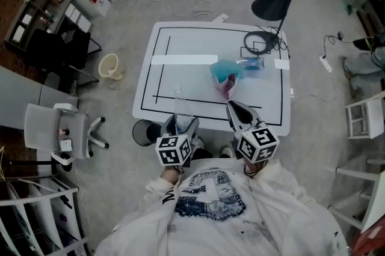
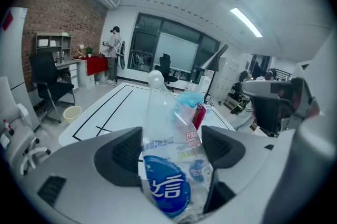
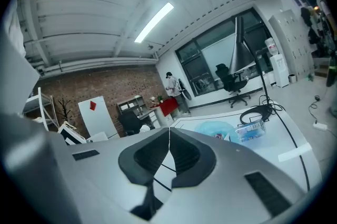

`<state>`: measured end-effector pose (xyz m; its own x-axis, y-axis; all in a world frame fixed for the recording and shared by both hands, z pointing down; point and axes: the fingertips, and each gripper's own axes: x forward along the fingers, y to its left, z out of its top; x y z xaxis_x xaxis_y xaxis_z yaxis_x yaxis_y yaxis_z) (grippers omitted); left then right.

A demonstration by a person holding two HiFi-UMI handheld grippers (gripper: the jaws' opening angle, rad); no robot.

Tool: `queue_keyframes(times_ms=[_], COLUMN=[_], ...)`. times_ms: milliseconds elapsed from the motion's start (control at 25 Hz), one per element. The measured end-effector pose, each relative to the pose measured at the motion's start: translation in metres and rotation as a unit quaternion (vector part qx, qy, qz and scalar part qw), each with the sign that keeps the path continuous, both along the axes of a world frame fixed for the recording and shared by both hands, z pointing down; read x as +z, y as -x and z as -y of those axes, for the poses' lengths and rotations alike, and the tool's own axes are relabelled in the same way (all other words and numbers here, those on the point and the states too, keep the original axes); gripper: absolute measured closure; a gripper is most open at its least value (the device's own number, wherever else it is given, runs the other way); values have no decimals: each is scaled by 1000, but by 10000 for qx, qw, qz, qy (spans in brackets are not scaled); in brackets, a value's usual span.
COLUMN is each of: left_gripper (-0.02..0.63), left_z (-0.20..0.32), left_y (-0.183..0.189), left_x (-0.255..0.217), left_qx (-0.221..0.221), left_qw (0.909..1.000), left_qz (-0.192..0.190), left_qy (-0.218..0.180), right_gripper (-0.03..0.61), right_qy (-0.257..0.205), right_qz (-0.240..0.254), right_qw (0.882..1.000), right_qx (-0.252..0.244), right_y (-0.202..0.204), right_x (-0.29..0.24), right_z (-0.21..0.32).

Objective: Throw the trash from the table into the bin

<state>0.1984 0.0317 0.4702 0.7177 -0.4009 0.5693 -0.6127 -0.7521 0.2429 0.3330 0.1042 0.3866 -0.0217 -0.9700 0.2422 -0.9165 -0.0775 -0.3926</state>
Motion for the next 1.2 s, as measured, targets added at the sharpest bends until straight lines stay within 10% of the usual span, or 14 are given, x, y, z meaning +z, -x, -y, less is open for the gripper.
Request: queue_keyframes(times_ms=[1200], left_gripper=[259], left_z=[6], left_y=[135], left_x=[-26], left_qx=[-1974], left_qw=[9788], left_qz=[-51], left_qy=[-550], right_gripper=[557], right_qy=[-169], right_qz=[280], right_qw=[9858], right_qx=[-1645], right_y=[108], right_x=[16], right_z=[46])
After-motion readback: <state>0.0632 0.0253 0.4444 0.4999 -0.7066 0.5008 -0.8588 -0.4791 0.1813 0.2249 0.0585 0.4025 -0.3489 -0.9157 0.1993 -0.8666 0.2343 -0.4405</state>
